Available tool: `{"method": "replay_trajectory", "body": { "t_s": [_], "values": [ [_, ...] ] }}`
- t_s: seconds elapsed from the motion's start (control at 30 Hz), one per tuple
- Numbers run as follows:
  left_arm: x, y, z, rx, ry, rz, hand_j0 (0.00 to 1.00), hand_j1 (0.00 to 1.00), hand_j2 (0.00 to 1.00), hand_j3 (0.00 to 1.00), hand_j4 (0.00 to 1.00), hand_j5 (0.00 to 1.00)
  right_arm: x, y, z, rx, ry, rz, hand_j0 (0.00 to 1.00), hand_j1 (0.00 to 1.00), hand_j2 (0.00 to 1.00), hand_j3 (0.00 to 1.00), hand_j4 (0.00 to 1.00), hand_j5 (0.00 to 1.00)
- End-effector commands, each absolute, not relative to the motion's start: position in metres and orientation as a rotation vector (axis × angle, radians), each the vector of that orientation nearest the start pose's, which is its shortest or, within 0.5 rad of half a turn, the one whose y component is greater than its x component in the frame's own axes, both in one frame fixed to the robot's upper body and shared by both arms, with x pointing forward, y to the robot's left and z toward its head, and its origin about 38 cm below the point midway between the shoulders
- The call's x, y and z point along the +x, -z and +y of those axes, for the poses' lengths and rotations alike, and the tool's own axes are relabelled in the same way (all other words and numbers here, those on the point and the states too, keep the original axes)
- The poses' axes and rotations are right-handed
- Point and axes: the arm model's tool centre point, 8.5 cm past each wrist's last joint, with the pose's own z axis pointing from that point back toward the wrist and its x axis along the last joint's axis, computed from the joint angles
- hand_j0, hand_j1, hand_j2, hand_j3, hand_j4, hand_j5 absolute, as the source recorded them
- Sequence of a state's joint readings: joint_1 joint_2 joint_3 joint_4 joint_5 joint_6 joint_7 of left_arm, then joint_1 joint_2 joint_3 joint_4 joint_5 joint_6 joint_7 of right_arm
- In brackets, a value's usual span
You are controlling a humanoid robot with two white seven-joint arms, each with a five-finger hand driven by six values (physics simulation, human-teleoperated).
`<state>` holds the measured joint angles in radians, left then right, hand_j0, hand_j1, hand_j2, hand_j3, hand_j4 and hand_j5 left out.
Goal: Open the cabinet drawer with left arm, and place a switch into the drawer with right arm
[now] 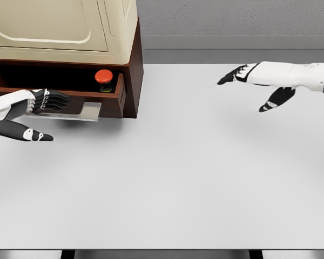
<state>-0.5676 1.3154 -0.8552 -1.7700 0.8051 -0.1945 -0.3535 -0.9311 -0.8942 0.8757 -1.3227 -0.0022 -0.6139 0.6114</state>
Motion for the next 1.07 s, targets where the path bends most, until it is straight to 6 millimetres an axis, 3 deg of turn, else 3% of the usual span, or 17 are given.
{"method": "replay_trajectory", "body": {
  "t_s": [0.0,0.17,0.43,0.53,0.67,0.93,1.03],
  "values": [
    [0.363,-0.26,0.371,-0.175,1.123,-1.403,0.86,0.86,0.86,0.86,0.86,0.86,0.462,-0.277,-0.318,-0.215,-1.967,-1.479,1.0,1.0,1.0,1.0,1.0,1.0],
    [0.365,-0.267,0.371,-0.172,1.122,-1.429,0.86,0.86,0.86,0.86,0.86,0.86,0.46,-0.274,-0.323,-0.216,-1.925,-1.507,1.0,1.0,1.0,1.0,1.0,1.0],
    [0.36,-0.289,0.363,-0.261,1.143,-1.628,0.89,0.89,0.89,0.89,0.89,0.89,0.46,-0.251,-0.334,-0.188,-1.885,-1.46,1.0,1.0,1.0,1.0,1.0,1.0],
    [0.362,-0.299,0.361,-0.255,1.155,-1.665,0.89,0.89,0.89,0.89,0.89,0.89,0.462,-0.246,-0.326,-0.169,-1.883,-1.47,1.0,1.0,1.0,1.0,1.0,1.0],
    [0.355,-0.315,0.335,-0.395,1.33,-1.826,1.0,1.0,1.0,1.0,1.0,1.0,0.463,-0.246,-0.324,-0.167,-1.884,-1.472,1.0,1.0,1.0,1.0,1.0,1.0],
    [0.362,-0.295,0.284,-0.524,1.372,-1.902,1.0,1.0,1.0,1.0,1.0,1.0,0.464,-0.245,-0.326,-0.169,-1.876,-1.469,1.0,1.0,1.0,1.0,1.0,1.0],
    [0.363,-0.295,0.284,-0.523,1.376,-1.902,1.0,1.0,1.0,1.0,1.0,1.0,0.464,-0.245,-0.327,-0.17,-1.874,-1.467,1.0,1.0,1.0,1.0,1.0,1.0]
  ]
}}
